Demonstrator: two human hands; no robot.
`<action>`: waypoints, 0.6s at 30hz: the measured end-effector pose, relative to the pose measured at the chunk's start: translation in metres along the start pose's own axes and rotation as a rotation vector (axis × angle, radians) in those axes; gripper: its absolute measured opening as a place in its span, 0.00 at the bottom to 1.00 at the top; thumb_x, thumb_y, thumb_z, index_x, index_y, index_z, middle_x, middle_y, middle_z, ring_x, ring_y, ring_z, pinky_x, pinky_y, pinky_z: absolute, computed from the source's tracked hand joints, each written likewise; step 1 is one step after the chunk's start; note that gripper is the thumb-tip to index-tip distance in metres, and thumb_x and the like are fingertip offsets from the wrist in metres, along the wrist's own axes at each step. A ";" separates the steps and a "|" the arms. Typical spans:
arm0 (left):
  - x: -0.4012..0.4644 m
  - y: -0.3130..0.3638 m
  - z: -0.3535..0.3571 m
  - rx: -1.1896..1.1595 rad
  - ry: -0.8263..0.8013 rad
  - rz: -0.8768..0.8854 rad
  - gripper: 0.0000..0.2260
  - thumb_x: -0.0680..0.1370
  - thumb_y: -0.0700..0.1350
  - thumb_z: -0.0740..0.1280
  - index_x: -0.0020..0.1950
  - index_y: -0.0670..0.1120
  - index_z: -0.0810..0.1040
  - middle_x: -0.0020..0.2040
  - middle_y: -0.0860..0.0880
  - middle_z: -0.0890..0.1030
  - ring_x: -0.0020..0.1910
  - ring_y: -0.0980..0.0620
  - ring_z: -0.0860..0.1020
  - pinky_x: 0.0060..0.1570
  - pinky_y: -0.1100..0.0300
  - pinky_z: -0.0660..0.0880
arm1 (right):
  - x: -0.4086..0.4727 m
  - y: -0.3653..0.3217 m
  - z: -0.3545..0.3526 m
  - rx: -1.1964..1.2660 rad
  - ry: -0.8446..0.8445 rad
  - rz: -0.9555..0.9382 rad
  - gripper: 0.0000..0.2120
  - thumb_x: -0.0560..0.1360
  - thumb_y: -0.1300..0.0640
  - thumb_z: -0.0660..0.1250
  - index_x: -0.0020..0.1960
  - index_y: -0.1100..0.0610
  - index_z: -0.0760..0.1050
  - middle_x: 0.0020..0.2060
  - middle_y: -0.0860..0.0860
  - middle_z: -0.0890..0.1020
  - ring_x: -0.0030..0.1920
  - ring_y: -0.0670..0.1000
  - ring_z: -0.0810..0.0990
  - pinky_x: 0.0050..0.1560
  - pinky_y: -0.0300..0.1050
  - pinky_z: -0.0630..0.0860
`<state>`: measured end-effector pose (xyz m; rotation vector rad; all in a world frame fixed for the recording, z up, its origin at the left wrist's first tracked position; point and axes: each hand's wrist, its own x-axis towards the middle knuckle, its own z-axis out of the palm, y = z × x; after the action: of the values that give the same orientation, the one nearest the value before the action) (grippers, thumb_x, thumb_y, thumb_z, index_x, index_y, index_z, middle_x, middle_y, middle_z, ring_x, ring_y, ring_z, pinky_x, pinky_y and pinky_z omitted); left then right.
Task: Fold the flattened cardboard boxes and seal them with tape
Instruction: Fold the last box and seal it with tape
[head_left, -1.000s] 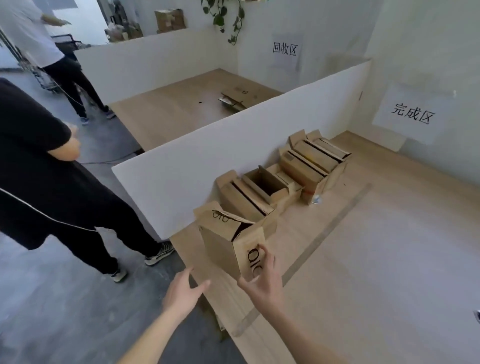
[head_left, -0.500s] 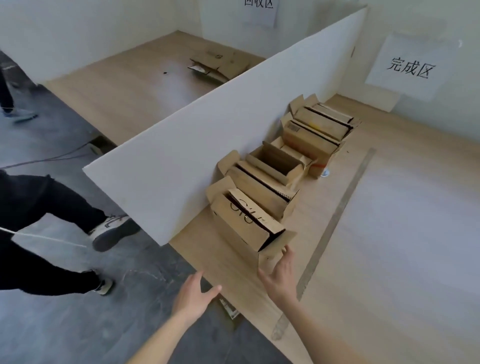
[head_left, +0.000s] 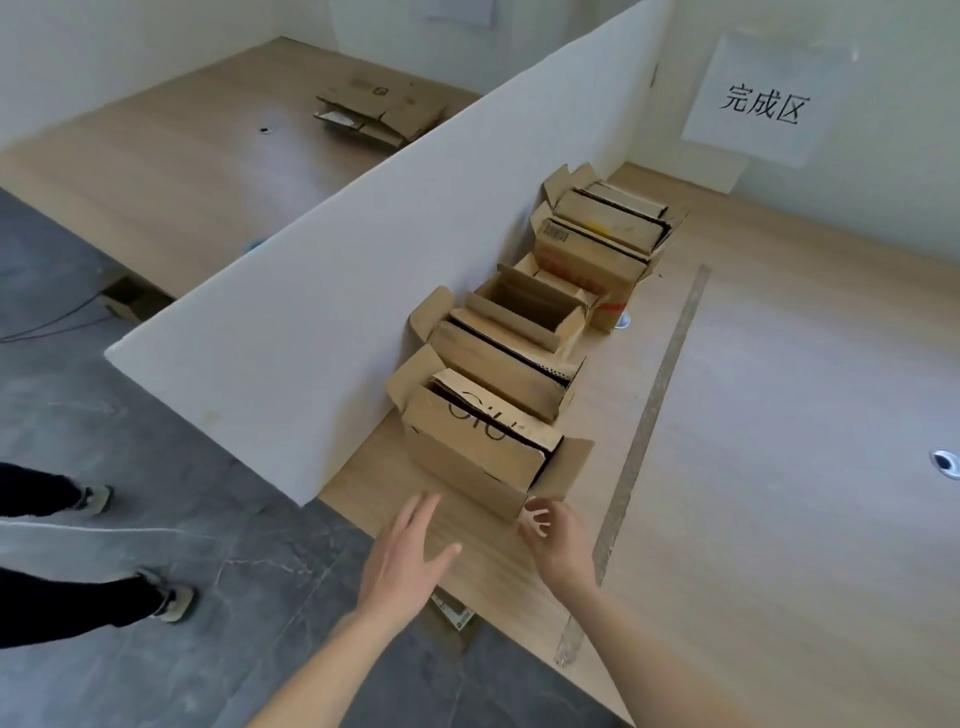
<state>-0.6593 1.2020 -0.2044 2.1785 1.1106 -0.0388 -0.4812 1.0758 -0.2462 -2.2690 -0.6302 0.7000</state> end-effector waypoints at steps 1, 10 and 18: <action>0.003 0.007 -0.002 0.051 0.051 0.088 0.35 0.77 0.63 0.65 0.79 0.64 0.49 0.81 0.58 0.48 0.78 0.54 0.55 0.73 0.50 0.61 | 0.001 0.002 0.001 -0.002 0.001 -0.005 0.09 0.78 0.55 0.72 0.57 0.51 0.78 0.50 0.44 0.79 0.51 0.45 0.78 0.54 0.43 0.78; 0.029 0.028 0.008 0.467 0.168 0.435 0.44 0.77 0.57 0.69 0.80 0.58 0.39 0.81 0.51 0.35 0.80 0.51 0.38 0.78 0.45 0.48 | 0.004 0.012 0.000 -0.054 -0.030 -0.065 0.11 0.80 0.56 0.69 0.62 0.53 0.78 0.55 0.46 0.80 0.54 0.45 0.78 0.55 0.40 0.77; 0.025 0.026 0.009 0.498 0.147 0.408 0.46 0.75 0.56 0.71 0.81 0.57 0.40 0.81 0.50 0.38 0.80 0.48 0.42 0.77 0.43 0.51 | -0.004 0.025 -0.012 -0.080 -0.087 -0.087 0.17 0.80 0.58 0.67 0.68 0.51 0.75 0.60 0.42 0.78 0.54 0.43 0.77 0.55 0.39 0.76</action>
<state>-0.6222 1.2044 -0.2047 2.8603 0.7644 0.0309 -0.4707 1.0521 -0.2554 -2.2785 -0.8067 0.7461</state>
